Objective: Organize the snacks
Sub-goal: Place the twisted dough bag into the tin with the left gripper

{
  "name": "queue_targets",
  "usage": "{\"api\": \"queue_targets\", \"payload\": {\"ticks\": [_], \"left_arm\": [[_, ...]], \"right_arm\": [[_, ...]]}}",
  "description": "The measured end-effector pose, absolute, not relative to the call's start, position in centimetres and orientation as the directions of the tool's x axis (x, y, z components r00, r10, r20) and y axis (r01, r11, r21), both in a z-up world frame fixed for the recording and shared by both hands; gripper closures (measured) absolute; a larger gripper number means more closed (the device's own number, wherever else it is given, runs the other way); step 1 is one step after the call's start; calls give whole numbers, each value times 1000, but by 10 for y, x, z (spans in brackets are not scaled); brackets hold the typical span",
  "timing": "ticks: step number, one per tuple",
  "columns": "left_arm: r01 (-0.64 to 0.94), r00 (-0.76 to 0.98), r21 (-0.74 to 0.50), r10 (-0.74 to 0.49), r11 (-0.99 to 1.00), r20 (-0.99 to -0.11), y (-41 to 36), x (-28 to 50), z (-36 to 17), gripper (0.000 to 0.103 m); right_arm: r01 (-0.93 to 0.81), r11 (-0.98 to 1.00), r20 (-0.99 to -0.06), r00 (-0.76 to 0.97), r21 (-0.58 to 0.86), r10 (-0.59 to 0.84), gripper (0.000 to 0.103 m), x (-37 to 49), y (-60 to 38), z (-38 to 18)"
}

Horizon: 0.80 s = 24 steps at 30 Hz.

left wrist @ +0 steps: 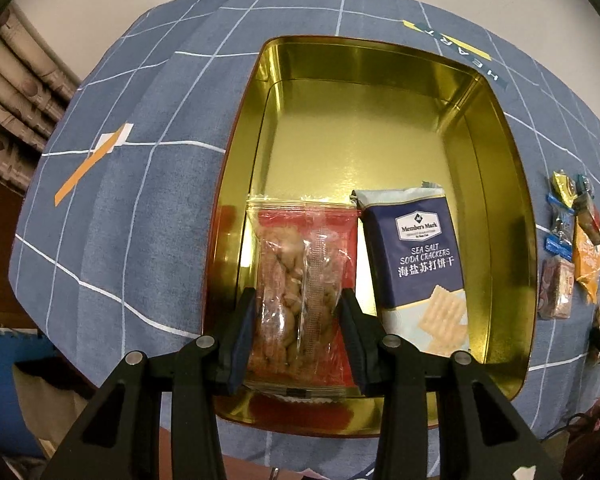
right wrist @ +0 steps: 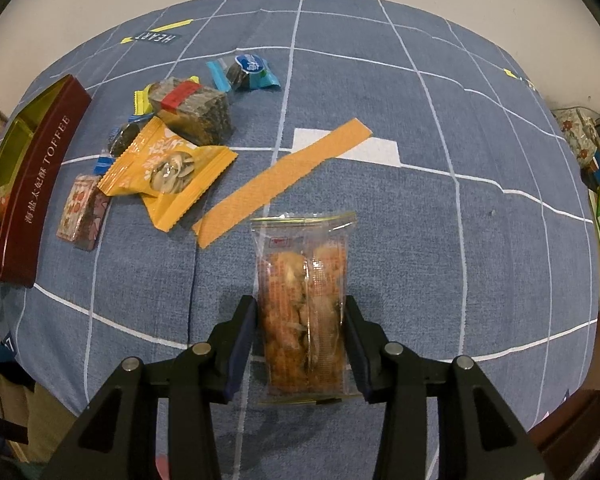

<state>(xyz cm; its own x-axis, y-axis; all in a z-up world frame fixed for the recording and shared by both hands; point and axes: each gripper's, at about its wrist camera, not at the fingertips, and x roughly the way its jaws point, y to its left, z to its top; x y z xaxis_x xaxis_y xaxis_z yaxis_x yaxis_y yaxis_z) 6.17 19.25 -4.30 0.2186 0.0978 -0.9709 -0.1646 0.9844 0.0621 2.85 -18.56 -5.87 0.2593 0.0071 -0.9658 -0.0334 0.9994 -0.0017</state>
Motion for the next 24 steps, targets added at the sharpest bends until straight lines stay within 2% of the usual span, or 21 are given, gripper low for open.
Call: {"api": "queue_targets", "payload": {"ticks": [6,15,24], "left_arm": [[-156,235,74,110,985,-966,191,60,-42,63],[-125,304,73,108,989,-946,183,53,-28,37],[-131,406,10,63,991,-912,183,42,-5,35]], "right_arm": [[-34,999,-967,254,-6,3,60,34,-184,-58],[-21,1000,-965,261,-11,-5,66,34,-180,-58],[32,999,-955,296,0,-9,66,30,-184,-45]]}}
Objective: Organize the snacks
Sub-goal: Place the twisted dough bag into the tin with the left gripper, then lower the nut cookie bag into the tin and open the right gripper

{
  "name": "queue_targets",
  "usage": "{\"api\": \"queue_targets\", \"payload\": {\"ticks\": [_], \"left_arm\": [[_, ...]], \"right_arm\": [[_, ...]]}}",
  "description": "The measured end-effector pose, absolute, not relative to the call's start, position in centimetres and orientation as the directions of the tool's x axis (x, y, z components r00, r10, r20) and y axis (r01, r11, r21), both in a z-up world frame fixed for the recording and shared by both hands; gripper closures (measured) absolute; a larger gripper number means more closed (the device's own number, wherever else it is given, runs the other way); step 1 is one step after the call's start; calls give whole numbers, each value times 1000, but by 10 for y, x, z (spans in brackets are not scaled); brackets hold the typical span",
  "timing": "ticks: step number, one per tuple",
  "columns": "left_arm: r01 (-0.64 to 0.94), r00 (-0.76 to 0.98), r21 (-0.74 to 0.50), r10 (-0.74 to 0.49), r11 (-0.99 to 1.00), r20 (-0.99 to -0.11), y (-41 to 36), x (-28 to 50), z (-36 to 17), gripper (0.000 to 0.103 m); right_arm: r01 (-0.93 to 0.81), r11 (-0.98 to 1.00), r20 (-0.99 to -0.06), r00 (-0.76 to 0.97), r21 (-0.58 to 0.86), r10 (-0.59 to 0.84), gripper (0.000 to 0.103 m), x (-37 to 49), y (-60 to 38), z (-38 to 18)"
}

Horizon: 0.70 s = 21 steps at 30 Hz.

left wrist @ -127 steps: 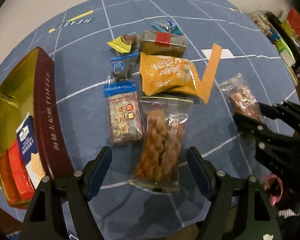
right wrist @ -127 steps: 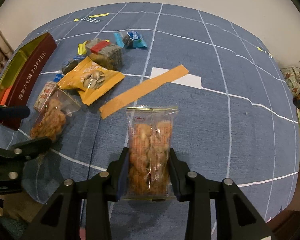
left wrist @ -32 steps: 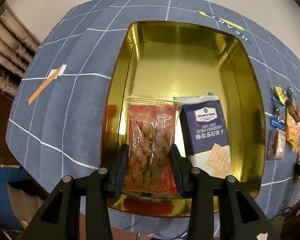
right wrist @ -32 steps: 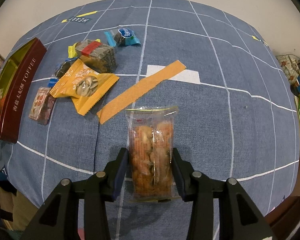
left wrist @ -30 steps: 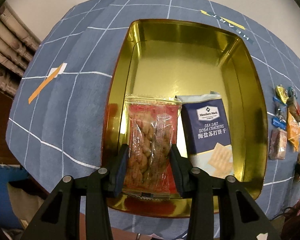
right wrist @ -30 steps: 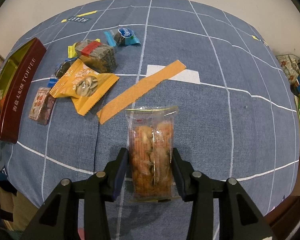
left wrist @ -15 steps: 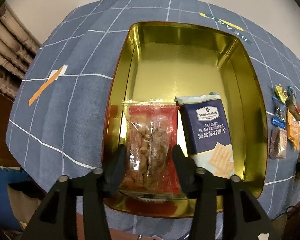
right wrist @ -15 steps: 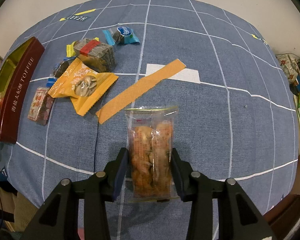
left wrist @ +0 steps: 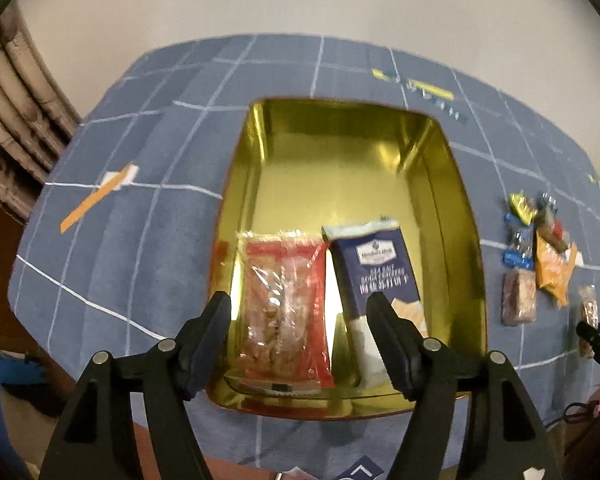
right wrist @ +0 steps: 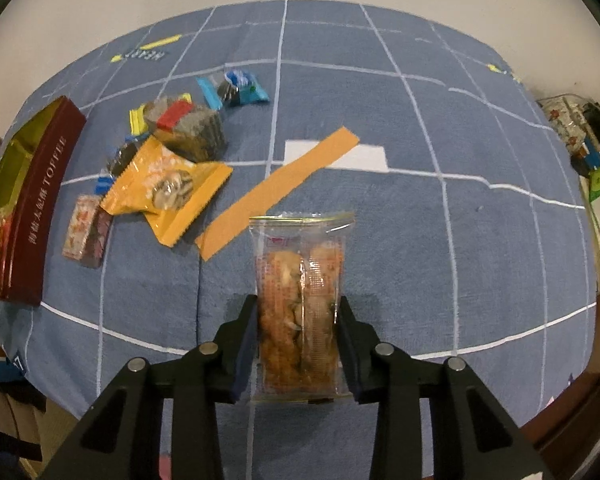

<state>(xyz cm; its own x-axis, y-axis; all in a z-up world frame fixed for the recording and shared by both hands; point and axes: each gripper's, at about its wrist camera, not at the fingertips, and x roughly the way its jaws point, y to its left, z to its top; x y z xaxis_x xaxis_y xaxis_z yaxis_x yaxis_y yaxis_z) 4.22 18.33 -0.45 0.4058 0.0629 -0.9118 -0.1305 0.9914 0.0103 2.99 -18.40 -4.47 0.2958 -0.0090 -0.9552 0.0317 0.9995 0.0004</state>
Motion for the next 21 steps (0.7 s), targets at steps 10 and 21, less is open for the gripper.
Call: {"api": "queue_targets", "payload": {"ticks": [10,21], "left_arm": [[-226,432,-11,90,974,-898,209,29,3,33],[-383,438,-76,109,921,-892,247,-4,3,33]], "right_arm": [[-59,996,-913,398,68,86,66,45,-130,2],[-296,934,-877,370,201,306,66,69,-5,24]]}}
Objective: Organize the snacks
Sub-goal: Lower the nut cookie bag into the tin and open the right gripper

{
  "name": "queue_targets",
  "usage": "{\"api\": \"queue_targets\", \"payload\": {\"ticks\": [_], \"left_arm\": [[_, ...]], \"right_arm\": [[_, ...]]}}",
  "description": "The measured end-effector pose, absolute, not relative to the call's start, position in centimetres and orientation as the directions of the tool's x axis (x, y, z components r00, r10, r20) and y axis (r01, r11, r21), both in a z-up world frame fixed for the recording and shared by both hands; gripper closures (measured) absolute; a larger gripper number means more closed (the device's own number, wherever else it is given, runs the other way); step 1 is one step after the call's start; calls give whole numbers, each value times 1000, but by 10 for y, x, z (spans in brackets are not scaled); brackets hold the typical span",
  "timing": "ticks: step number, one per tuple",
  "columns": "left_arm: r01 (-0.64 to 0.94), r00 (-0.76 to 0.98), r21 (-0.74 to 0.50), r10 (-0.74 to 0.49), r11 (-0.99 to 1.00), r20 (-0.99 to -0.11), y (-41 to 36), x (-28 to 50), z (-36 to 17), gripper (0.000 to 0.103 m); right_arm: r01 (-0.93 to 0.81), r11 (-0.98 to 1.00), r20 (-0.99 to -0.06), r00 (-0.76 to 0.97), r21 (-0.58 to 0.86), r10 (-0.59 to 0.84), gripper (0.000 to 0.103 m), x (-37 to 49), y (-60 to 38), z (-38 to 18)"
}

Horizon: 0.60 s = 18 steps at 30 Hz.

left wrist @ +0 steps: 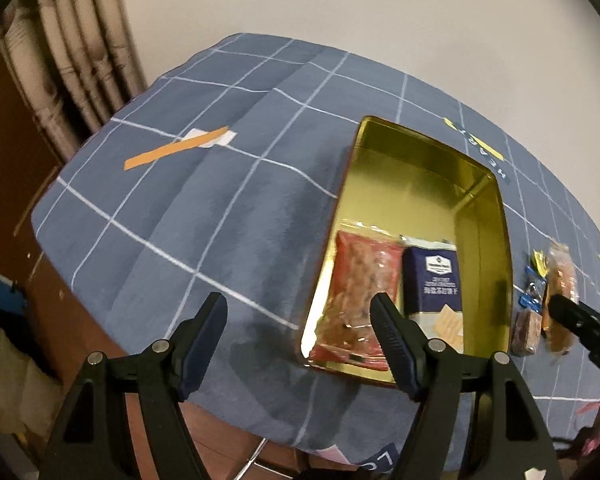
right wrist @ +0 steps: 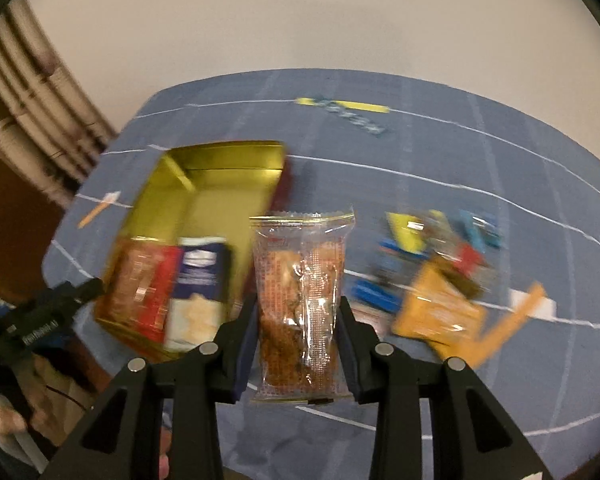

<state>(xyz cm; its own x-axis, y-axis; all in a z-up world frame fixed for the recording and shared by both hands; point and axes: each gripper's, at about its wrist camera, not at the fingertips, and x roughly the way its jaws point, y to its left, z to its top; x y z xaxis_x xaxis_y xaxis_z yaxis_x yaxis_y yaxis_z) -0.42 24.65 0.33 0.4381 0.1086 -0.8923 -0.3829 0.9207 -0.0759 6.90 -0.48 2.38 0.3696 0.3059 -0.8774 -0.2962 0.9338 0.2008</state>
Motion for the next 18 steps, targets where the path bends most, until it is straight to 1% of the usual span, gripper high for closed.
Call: {"api": "queue_targets", "payload": {"ticks": [6,11,15,18], "left_arm": [[-420,446,-73,136,905,-885,254,-8,6,33],[-442,434,-86,129,893,-892,261,-8,3,33],[-456,432,-123,98,881,-896,265,-8,0,33],[-455,423,-112,104,883,-900,264,-6,-1,33]], "right_arm": [[-358,907,-879,329,222,345,66,71,43,16],[-384,897,-893,291,220,344,66,73,69,5],[-398,891,-902,267,217,339,66,74,81,-5],[-400,889,-906,250,223,340,66,75,89,-13]]}}
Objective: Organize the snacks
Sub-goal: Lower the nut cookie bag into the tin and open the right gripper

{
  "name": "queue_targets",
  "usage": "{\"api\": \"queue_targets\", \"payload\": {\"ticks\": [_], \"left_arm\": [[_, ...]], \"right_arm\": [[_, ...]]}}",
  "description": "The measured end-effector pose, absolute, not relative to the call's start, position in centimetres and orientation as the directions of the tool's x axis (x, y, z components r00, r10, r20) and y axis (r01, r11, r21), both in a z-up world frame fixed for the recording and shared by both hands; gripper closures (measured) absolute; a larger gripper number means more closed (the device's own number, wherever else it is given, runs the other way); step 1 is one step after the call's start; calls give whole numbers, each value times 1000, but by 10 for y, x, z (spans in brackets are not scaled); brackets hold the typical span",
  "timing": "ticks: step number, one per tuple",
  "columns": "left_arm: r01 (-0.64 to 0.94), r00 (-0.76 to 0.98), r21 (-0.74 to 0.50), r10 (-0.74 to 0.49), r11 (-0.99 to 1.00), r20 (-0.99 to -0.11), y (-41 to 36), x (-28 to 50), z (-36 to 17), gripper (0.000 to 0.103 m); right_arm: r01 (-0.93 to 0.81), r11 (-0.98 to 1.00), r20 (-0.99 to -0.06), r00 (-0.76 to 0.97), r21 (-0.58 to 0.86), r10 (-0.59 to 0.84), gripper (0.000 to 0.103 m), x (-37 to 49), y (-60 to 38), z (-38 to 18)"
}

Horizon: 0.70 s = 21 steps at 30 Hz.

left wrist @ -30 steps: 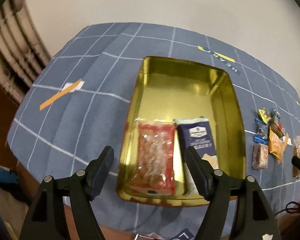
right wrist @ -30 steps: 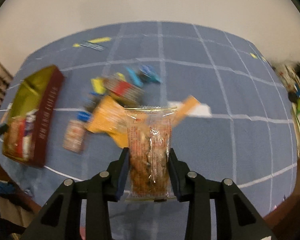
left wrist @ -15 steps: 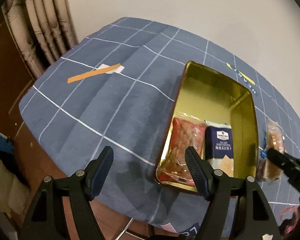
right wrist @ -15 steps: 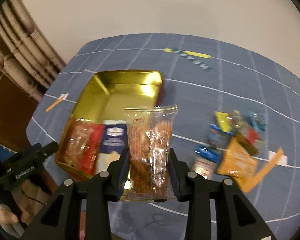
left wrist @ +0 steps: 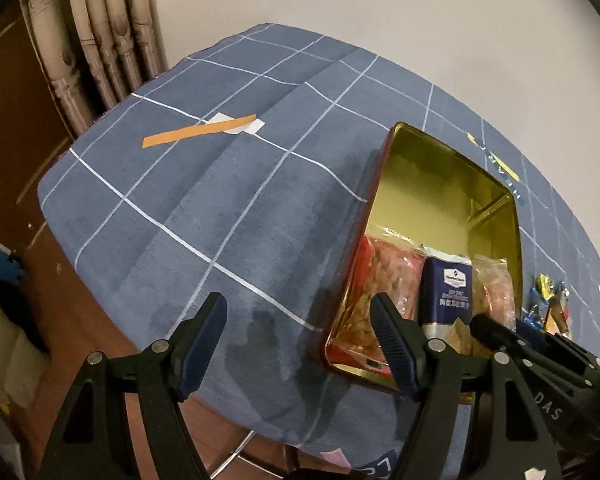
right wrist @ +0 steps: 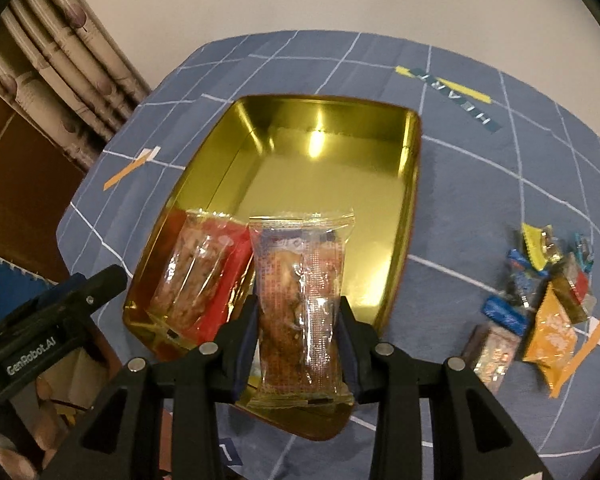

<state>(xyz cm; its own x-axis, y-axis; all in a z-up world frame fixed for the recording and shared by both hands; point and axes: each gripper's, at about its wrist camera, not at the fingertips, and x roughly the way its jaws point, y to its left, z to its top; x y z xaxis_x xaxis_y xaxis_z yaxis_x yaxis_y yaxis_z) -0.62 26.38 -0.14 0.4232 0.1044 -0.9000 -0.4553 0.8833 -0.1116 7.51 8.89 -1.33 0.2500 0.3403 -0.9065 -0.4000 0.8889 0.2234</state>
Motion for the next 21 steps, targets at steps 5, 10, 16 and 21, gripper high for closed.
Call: {"api": "queue_targets", "payload": {"ticks": [5,10,16,21], "left_arm": [[-464,423,-122,98,877,-901,266,-6,-2,33],[-461,418,-123,93,879,-904,265,-6,-4,33],[-459,420,-121,95,880,-902,264,-6,-3,33],[-457,421,-118,98,881,-902,264,-5,-3,33]], "right_arm": [[-391,896,-913,248,211,324,66,75,94,-21],[-386,901,-917,249,200,310,66,77,96,-27],[-386,899,-924,225,208,310,65,77,98,-32],[-374,901,-925,212,221,315,65,78,96,-32]]}}
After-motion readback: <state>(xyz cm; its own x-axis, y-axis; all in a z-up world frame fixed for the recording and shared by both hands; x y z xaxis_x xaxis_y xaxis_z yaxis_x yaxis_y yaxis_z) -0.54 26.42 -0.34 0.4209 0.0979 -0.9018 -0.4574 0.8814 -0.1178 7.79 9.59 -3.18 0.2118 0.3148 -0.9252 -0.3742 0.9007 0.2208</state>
